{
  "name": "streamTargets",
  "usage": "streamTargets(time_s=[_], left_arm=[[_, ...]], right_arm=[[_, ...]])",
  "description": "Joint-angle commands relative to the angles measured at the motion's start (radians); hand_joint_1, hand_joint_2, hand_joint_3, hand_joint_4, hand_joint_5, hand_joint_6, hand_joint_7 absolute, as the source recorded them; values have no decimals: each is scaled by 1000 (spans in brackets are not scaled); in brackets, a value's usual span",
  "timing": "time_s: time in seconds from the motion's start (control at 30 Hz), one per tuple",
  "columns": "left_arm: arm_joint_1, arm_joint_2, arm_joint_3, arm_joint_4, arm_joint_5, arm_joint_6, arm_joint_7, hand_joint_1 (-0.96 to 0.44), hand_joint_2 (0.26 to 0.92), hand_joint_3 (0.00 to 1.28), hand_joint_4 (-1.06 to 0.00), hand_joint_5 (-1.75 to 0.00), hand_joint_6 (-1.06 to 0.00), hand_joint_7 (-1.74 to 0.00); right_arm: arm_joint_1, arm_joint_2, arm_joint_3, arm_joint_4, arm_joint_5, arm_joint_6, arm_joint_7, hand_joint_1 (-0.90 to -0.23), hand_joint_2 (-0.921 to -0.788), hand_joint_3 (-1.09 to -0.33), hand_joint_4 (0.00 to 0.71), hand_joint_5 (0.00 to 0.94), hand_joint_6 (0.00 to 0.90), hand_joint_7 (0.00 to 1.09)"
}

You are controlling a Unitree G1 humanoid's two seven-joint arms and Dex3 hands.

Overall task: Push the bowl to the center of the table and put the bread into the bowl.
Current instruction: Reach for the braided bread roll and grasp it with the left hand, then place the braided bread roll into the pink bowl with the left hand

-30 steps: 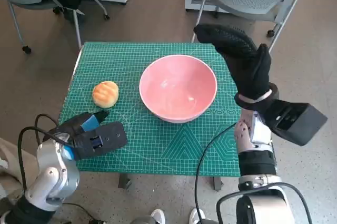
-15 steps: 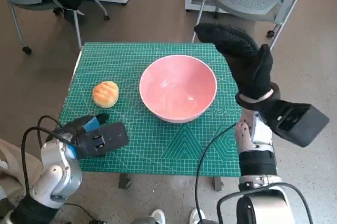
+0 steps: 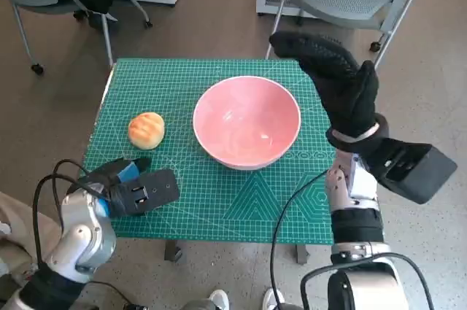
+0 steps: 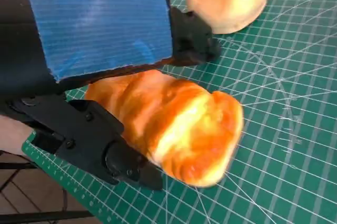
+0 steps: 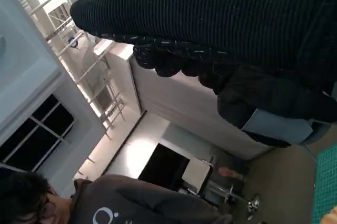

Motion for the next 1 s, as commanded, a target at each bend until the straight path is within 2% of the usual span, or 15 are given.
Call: streamTargets(time_s=[0.03,0.07,0.17,0.2,0.23,0.27,0.3,0.4,0.5,0.6,1.0], left_arm=[[-8,-22,-6,58,-8,-12,2,204,689,254,-560,-680,-413,-22],[-10,-24,-5,64,-6,-13,5,284,617,459,-620,-929,-438,-15],[-9,-28,-3,70,2,-15,18,389,486,801,-677,-1287,-518,-28],[-5,-30,-5,74,10,-20,36,397,484,808,-690,-1301,-561,-54],[-2,-32,-6,77,16,-24,49,406,497,785,-713,-1306,-590,-278],[4,-33,-8,80,25,-32,71,412,505,775,-723,-1314,-569,-496],[8,-34,-9,82,31,-38,86,267,536,739,-707,-1364,-593,-714],[24,-32,-14,91,51,-77,139,90,564,735,-627,-1493,-628,-994],[31,-29,-14,99,57,-105,158,32,586,736,-540,-1586,-647,-1088],[34,-29,-7,101,50,-121,162,15,604,726,-520,-1626,-629,-1117],[61,-17,45,15,34,-140,145,6,637,661,-563,-1581,-614,-1110]], right_arm=[[24,-6,4,-7,1,12,3,-710,-921,-833,61,0,-1,254],[25,-6,4,-9,1,13,3,-710,-921,-833,61,0,-1,254],[27,-6,5,-12,1,15,2,-710,-921,-834,61,0,-1,254],[27,-7,5,-13,2,16,2,-711,-921,-833,61,0,-1,254],[28,-7,6,-15,2,17,1,-711,-921,-833,62,0,-1,254],[28,-7,6,-16,2,18,1,-712,-921,-832,62,0,-1,254],[29,-7,6,-17,2,18,1,-712,-921,-832,62,1,-1,254],[30,-7,5,-21,3,20,2,-713,-921,-831,63,1,-1,255],[31,-7,5,-22,4,21,2,-713,-921,-831,63,1,-1,255],[30,-8,4,-21,5,23,2,-713,-921,-831,63,1,-1,255],[37,-5,5,-31,3,29,-1,-713,-921,-832,62,0,-1,255]])
